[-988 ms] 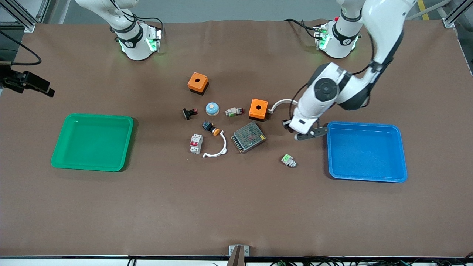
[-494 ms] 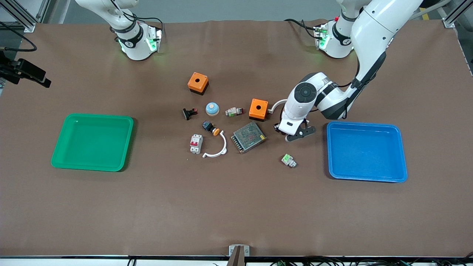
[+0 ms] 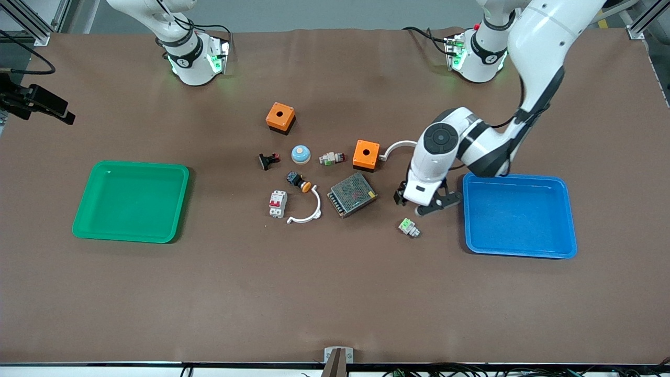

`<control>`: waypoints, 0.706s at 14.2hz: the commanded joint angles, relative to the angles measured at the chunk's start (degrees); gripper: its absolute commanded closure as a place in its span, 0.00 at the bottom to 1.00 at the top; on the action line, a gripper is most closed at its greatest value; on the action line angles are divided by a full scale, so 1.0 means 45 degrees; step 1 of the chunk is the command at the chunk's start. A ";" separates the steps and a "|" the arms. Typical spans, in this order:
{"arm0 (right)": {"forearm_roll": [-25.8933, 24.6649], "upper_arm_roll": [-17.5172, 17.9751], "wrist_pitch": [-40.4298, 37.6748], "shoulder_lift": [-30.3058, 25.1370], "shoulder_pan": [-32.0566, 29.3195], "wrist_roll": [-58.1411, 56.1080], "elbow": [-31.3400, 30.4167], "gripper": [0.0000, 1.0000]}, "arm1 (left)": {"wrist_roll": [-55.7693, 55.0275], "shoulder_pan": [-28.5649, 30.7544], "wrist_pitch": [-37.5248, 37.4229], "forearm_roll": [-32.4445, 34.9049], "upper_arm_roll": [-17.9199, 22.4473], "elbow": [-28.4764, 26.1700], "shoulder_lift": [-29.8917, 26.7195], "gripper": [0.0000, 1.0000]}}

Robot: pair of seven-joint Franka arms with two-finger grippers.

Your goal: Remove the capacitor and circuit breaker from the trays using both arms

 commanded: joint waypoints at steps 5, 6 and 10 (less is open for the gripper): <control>-0.0011 0.0200 -0.0171 -0.0382 -0.0284 -0.1048 -0.0192 0.00 | 0.5486 0.0824 -0.6448 0.0032 -0.0088 0.5194 -0.1254 0.00; -0.0050 0.0181 -0.0171 -0.0382 -0.0304 -0.1475 -0.0173 0.00 | 0.5917 0.1177 -0.6510 -0.0007 -0.0128 0.5196 -0.1703 0.00; -0.0090 0.0161 -0.0151 -0.0401 -0.0323 -0.1714 -0.0172 0.00 | 0.7599 0.1844 -0.6959 -0.2012 0.0162 0.5196 -0.3285 0.00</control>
